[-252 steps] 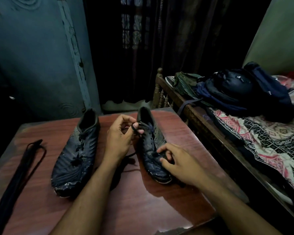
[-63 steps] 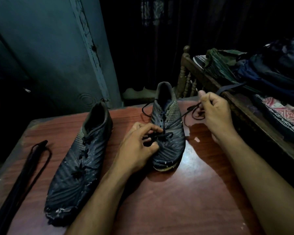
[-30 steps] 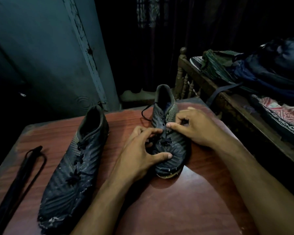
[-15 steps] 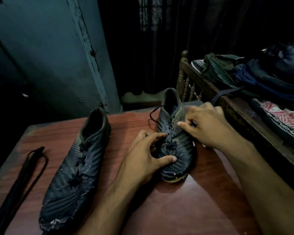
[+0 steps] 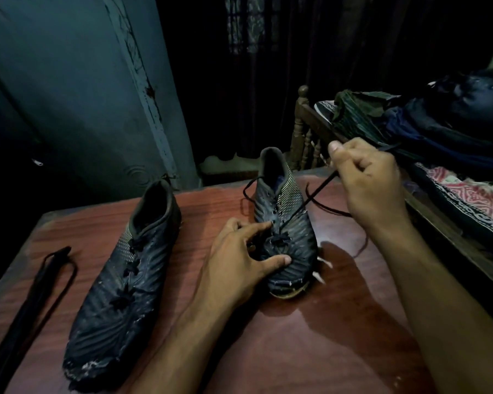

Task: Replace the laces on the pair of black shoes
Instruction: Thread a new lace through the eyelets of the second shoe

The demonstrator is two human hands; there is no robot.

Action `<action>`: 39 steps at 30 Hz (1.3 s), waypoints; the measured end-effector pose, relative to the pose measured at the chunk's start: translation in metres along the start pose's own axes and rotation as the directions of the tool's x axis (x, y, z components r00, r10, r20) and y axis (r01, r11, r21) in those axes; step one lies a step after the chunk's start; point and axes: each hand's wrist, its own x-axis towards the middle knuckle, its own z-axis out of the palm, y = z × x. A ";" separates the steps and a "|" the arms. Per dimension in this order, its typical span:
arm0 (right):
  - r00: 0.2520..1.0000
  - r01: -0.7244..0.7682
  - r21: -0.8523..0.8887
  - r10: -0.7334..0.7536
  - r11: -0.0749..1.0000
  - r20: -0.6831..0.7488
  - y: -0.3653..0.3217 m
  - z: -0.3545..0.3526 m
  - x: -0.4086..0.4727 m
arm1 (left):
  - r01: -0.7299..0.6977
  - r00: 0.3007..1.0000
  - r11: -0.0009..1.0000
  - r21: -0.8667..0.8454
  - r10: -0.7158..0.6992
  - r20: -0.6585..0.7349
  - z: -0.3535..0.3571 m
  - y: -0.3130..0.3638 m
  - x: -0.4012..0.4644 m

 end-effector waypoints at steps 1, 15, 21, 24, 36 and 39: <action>0.999 -0.030 0.123 0.033 0.992 -0.020 -0.004 -0.001 0.000 | 0.003 1.000 1.000 -0.004 -0.003 0.001 0.000 0.000 0.000; 0.920 -0.099 0.344 -0.046 0.934 0.388 -0.039 0.031 -0.036 | -0.131 0.989 0.857 -0.498 0.150 -0.001 -0.023 0.061 -0.008; 0.935 -0.050 0.309 -0.064 0.950 0.348 -0.033 0.028 -0.036 | -0.039 0.997 0.899 -0.435 0.006 -0.077 -0.031 0.062 -0.004; 0.965 -0.038 0.270 -0.035 0.962 0.260 -0.017 0.026 -0.029 | -0.024 0.998 0.950 -0.310 0.004 -0.065 -0.038 0.064 -0.008; 0.980 -0.099 0.274 0.047 0.957 0.192 0.007 0.036 -0.028 | -0.009 0.998 0.991 -0.133 0.017 0.065 -0.044 0.053 -0.026; 0.962 -0.059 0.349 -0.039 0.935 0.269 -0.007 0.043 -0.036 | -0.025 0.998 0.995 -0.093 0.030 0.057 -0.030 0.063 -0.013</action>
